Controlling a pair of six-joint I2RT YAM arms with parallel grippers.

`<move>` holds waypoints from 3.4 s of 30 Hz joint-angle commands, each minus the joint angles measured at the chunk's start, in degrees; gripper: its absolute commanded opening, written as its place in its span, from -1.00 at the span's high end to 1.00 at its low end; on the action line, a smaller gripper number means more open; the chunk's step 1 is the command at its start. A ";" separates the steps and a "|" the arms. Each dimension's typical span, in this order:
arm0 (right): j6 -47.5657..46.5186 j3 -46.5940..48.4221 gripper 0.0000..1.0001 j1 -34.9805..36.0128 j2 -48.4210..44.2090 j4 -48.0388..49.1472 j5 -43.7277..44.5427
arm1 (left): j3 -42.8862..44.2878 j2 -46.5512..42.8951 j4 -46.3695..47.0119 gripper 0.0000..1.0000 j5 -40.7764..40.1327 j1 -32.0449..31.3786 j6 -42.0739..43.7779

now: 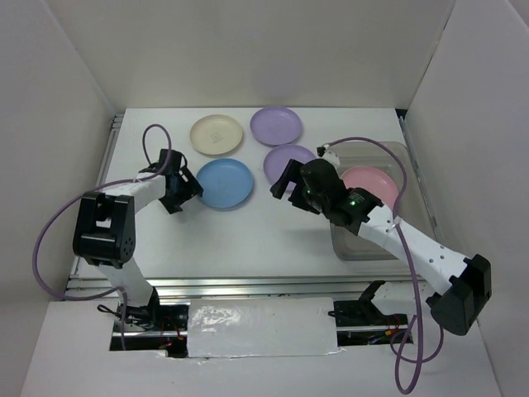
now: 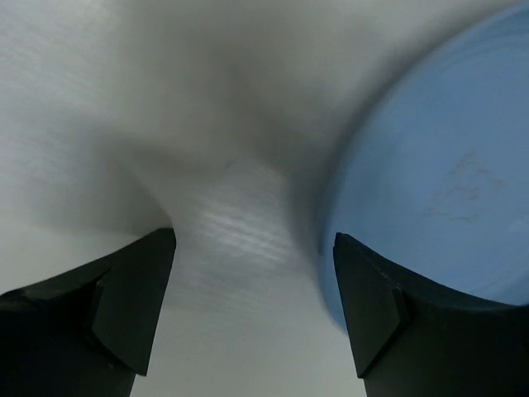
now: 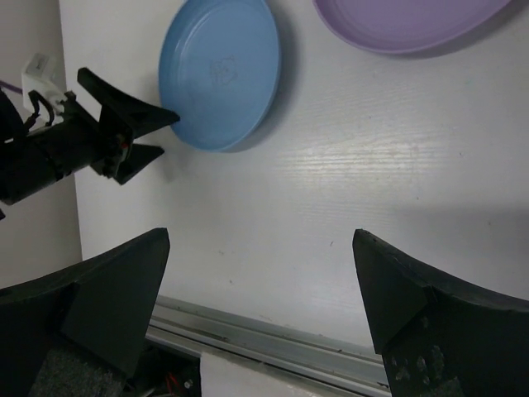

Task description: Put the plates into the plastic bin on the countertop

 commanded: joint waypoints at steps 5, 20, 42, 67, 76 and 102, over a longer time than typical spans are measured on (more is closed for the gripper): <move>-1.19 0.91 -1.00 0.17 -6.71 -0.69 2.76 | 1.95 5.30 2.83 -0.15 -2.71 -3.68 -2.04; -2.59 2.57 -1.00 -5.70 -21.04 -11.03 5.13 | -6.14 -31.15 -6.24 1.00 -17.14 -7.89 -9.10; 0.49 18.40 -1.00 -16.71 -40.12 -31.80 6.46 | 72.81 36.84 -4.68 1.00 -1.77 -44.73 5.09; -4.08 11.38 -1.00 -15.92 -39.51 -24.88 0.66 | 60.33 16.43 3.38 -0.99 -17.18 -46.50 1.22; -0.24 2.23 -1.00 -13.73 -19.84 -8.28 1.34 | 36.55 -12.58 -29.86 -0.99 -23.49 -21.32 -11.66; 66.22 43.98 -1.00 -5.54 54.01 -31.81 17.99 | -0.51 -48.40 -26.17 -0.99 -3.67 4.05 19.57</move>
